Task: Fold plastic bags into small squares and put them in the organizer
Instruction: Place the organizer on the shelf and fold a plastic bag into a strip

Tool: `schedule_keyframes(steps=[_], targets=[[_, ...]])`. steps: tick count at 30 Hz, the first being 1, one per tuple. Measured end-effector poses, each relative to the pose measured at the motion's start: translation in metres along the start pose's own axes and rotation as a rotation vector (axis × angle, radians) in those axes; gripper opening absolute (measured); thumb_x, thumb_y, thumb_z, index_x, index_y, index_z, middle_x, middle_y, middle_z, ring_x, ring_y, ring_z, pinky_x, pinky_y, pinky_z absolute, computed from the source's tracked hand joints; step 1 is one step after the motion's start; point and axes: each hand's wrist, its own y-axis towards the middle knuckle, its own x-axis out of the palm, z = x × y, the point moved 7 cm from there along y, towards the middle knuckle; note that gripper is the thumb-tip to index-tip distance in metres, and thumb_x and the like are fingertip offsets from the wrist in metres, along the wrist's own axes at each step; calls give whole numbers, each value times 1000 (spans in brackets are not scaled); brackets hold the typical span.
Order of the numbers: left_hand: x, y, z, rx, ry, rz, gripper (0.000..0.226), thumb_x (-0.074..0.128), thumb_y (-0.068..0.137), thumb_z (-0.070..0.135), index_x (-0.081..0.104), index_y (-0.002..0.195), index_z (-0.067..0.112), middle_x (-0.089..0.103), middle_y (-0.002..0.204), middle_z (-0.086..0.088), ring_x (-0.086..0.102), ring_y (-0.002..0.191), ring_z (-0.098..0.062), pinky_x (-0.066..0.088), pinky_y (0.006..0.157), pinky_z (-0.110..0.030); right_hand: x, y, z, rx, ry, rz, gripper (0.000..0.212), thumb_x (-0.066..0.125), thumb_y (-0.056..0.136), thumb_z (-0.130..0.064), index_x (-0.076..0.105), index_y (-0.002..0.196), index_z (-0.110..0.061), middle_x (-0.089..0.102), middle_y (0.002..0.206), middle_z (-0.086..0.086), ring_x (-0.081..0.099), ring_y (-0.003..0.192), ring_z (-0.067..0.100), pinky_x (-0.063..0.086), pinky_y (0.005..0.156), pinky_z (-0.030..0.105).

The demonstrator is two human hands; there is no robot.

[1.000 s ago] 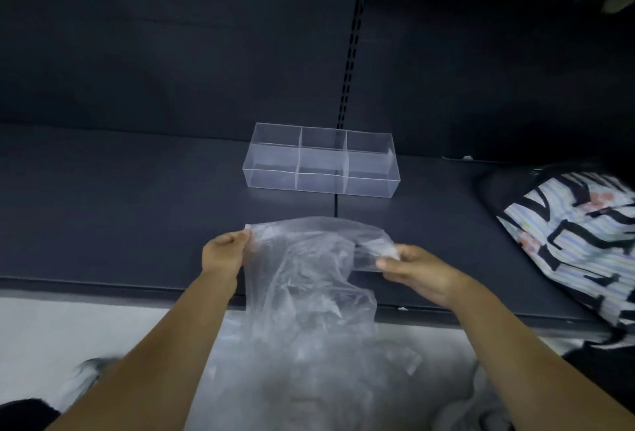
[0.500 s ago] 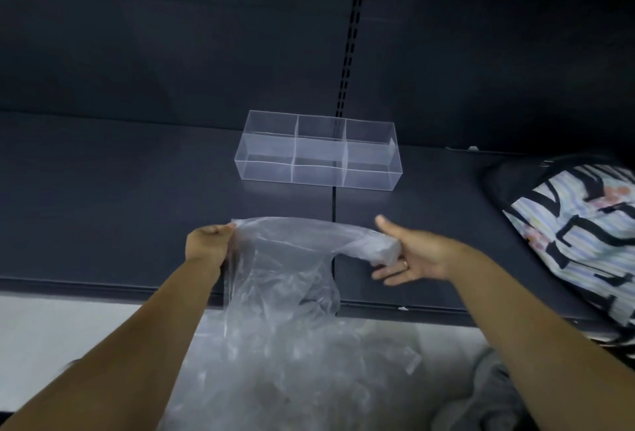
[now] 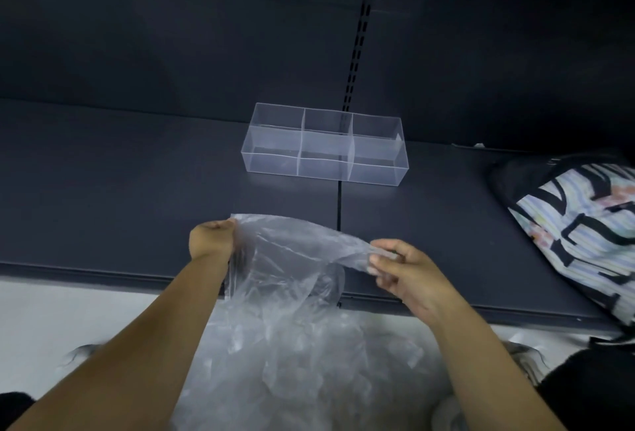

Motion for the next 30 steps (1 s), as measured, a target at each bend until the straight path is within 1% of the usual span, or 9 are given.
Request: schedule_keyframes(steps=[2,4,8,11,14,19,22,26,30], targets=[[-4,0,-2,-15,54,19,27,57,92,22,64,76,2,59,67,-6,57,73,-28,40,67,-30,-8,6,-7,-36,-6,168,10,63,88,0,68,91,-8,64,72,4,58,55,8,46,50,16],[-10,-1,0,-8,45,42,32,60,90,23,55,61,11,52,60,-2,52,65,-25,38,65,-29,-27,15,-21,-90,-35,302,15,62,87,3,68,80,-9,62,58,1,51,47,6,40,43,13],[0,1,18,38,-23,-57,30,62,90,18,54,62,10,61,63,-6,61,67,-27,51,70,-35,-56,34,-70,-228,-148,448,16,60,87,7,65,77,-4,59,42,-4,49,36,1,42,41,12],[12,-3,37,2,-205,-128,30,64,91,16,55,63,14,60,61,-3,57,47,-8,49,48,-20,-61,45,-96,-300,-163,452,15,61,91,-3,63,106,1,70,82,6,65,72,11,56,74,22],[20,-15,45,-18,-219,-219,19,61,93,30,61,83,14,64,84,0,61,73,-12,49,64,-23,-57,30,-99,-302,-284,448,48,62,93,-29,46,135,-14,56,117,1,53,114,17,44,102,34],[14,-51,14,-96,-171,-236,22,58,95,32,56,101,11,60,98,-6,60,88,-20,48,73,-31,-15,-34,-45,-233,-214,100,44,61,75,-53,65,110,-27,65,118,-8,58,114,8,45,94,25],[22,-86,-13,-173,-143,-278,25,61,93,30,57,84,7,62,82,-6,61,73,-20,50,63,-30,8,-48,-5,-156,-473,-77,42,74,78,-36,62,118,-31,58,121,-15,55,110,0,45,76,9],[28,-125,-47,-266,-106,-242,33,66,89,28,59,66,5,62,65,-9,55,56,-23,48,58,-33,-1,-35,9,-181,-643,62,24,74,83,-17,69,106,-14,51,120,1,52,99,8,39,75,10],[41,-144,-62,-444,-211,-335,38,69,87,35,64,79,-2,65,75,-13,54,61,-25,47,57,-30,-11,-26,7,-207,-632,71,11,74,83,-17,71,91,-9,56,114,3,54,90,10,39,79,13]])
